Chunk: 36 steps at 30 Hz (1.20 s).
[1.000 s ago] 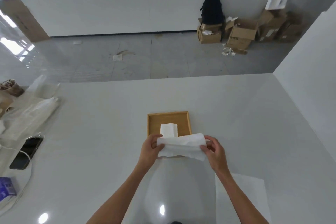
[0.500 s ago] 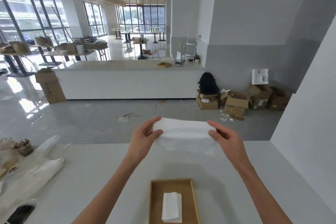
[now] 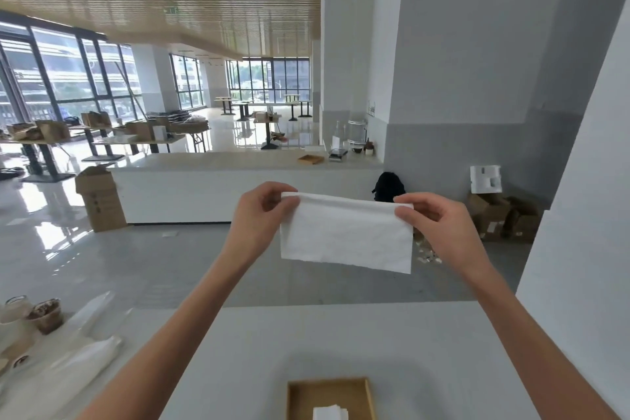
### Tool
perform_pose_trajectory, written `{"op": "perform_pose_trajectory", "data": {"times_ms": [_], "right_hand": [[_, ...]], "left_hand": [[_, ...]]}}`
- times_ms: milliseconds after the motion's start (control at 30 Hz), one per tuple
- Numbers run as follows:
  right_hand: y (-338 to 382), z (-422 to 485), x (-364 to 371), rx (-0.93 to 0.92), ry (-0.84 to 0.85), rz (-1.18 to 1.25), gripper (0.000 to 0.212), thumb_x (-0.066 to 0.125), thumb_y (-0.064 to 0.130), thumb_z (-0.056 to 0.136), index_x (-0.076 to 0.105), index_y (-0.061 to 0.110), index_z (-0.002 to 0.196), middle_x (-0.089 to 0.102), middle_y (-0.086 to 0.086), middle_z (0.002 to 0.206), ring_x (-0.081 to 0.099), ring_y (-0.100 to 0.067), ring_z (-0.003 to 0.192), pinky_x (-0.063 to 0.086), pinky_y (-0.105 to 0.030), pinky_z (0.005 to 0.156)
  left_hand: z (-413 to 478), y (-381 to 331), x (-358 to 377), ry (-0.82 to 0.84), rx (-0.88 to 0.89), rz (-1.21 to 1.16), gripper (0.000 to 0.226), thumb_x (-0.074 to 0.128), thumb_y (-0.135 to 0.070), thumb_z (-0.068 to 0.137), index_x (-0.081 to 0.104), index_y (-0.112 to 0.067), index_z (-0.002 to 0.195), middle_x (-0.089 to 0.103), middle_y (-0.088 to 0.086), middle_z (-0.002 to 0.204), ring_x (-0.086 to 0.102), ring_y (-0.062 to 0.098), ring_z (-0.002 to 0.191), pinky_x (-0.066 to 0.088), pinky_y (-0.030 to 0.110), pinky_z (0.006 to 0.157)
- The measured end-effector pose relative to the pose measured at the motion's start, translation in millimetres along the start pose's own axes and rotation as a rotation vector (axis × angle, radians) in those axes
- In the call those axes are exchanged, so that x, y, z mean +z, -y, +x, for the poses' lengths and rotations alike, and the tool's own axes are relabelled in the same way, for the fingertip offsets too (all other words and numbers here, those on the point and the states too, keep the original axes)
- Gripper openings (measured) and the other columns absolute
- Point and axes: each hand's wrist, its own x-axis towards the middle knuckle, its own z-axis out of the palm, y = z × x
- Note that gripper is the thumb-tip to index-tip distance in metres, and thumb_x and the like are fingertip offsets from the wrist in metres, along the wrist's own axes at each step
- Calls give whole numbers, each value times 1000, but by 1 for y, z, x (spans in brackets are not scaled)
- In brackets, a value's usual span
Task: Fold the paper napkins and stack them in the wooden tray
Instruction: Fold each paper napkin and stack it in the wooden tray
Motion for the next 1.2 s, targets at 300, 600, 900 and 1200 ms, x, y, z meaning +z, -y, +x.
{"op": "perform_pose_trajectory", "data": {"times_ms": [300, 600, 900, 1200], "right_hand": [[17, 5, -18, -47, -76, -77, 11, 71, 17, 89, 72, 10, 97, 73, 0, 93, 65, -1, 76, 55, -18, 67], [41, 14, -24, -211, 20, -171, 5, 57, 20, 98, 61, 22, 100, 67, 13, 97, 62, -5, 91, 45, -19, 79], [102, 31, 11, -270, 690, -599, 27, 53, 24, 100, 61, 44, 116, 64, 11, 102, 56, -5, 100, 45, -30, 89], [125, 34, -17, -237, 669, -543, 39, 59, 23, 98, 55, 49, 126, 72, 13, 96, 63, -1, 99, 44, -26, 92]], "left_hand": [[-2, -20, 4, 12, -20, -19, 14, 66, -20, 94, 75, -9, 93, 76, 10, 87, 72, 30, 81, 60, 41, 77], [-3, -36, 4, 217, -99, 8, 13, 61, -25, 96, 63, -19, 106, 67, 0, 114, 64, 18, 110, 53, 39, 92], [-26, -38, 44, 697, -241, -518, 30, 58, -19, 100, 63, -6, 126, 72, 10, 121, 69, 20, 110, 55, 33, 97], [-93, 13, 59, 1014, -264, -359, 38, 61, 3, 94, 61, -6, 131, 71, 12, 126, 67, 27, 118, 49, 46, 107]]}}
